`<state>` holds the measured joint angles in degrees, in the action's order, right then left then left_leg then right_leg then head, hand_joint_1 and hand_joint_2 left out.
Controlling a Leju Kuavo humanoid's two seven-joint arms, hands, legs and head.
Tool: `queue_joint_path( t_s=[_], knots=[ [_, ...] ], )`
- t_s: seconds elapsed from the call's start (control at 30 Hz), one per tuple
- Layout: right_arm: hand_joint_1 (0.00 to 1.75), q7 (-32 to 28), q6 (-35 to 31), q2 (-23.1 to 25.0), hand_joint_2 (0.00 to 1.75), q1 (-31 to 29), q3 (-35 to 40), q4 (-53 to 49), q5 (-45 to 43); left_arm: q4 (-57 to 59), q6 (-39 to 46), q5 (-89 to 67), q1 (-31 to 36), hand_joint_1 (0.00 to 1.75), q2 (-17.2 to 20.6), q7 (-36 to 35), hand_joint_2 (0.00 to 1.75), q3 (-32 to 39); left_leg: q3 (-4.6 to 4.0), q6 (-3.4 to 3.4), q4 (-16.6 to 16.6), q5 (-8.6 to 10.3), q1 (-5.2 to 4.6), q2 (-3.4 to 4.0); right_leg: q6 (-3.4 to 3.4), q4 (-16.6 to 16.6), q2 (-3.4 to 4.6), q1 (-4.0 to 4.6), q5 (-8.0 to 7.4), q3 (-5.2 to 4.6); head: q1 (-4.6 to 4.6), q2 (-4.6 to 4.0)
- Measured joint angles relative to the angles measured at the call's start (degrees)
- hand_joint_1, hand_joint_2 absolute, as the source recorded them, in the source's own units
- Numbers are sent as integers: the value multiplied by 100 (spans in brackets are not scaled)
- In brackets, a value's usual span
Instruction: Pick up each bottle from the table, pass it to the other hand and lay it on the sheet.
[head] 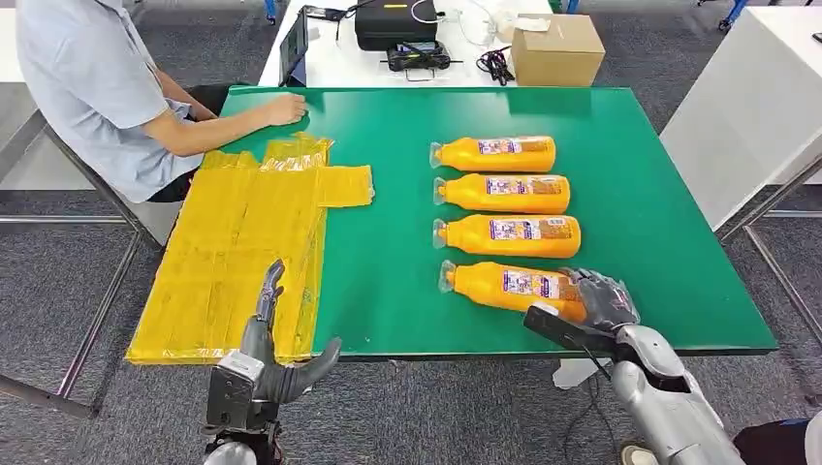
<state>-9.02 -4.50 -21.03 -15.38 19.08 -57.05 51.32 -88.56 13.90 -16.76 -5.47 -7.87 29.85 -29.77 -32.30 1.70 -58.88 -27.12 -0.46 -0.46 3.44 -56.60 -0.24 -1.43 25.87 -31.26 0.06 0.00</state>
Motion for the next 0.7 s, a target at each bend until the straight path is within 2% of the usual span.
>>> queue_joint_path(
  t_s=[0.27,0.43,0.7],
  knots=[
    [175,-380,-359,291,175,-73,-302,477,-242,20,-48,7,78,0,-7,103,175,-4,26,2,0,-2,2,26,0,3,14,3,-2,9,2,0],
    [175,-700,-267,466,175,359,-643,101,-700,-7,107,162,11,0,-103,210,175,7,31,5,0,-5,2,23,1,3,16,4,-3,20,-2,0],
    [175,-1191,472,754,175,1025,-934,-865,-1596,-50,-65,1145,-35,0,-216,258,175,147,24,5,1,-5,4,24,1,2,17,6,-3,13,-2,0]
  ],
)
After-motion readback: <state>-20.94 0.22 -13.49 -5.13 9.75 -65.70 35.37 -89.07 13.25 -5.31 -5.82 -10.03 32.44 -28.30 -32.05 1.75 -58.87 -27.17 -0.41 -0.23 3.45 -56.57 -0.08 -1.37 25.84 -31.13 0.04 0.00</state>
